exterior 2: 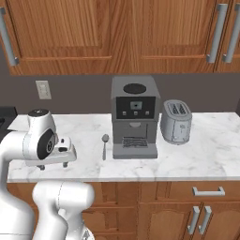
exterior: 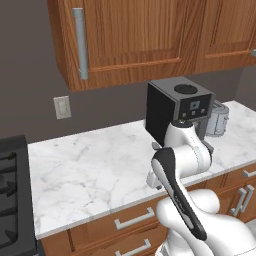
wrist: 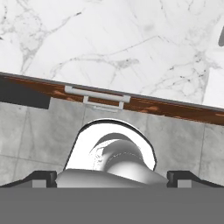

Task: Take the fork and place it on the left side of the plate. Then take the spoon and place it on the right side of the plate. Make sure they're directly next to the plate.

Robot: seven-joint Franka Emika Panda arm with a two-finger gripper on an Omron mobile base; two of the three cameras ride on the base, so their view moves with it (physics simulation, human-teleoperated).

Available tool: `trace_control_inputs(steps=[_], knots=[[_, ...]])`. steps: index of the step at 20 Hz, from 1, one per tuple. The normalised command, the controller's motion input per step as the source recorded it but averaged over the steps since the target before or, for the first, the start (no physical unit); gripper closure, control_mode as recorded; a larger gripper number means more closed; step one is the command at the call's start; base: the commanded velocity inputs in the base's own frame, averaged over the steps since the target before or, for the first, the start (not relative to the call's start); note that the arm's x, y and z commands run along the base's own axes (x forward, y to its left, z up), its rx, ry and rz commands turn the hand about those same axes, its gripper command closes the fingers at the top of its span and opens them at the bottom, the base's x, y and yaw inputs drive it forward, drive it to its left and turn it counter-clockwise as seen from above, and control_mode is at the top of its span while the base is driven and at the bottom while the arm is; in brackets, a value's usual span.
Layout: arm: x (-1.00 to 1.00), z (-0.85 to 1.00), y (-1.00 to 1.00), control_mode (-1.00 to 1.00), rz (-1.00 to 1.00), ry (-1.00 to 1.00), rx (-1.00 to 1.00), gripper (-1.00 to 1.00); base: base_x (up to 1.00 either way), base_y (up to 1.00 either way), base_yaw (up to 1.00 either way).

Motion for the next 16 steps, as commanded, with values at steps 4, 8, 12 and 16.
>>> trace_control_inputs(steps=[4,8,12,16], knots=[[0.00,0.00,0.00,1.00,0.00,0.00,0.00,-1.00,0.05,0.00,0.00],[0.00,0.00,0.00,1.00,0.00,0.00,0.00,-1.00,0.00,0.00,0.00],[0.00,0.00,0.00,1.00,0.00,0.00,0.00,-1.00,0.00,0.00,0.00],[0.00,0.00,0.00,1.00,0.00,0.00,0.00,-1.00,0.00,0.00,0.00]])
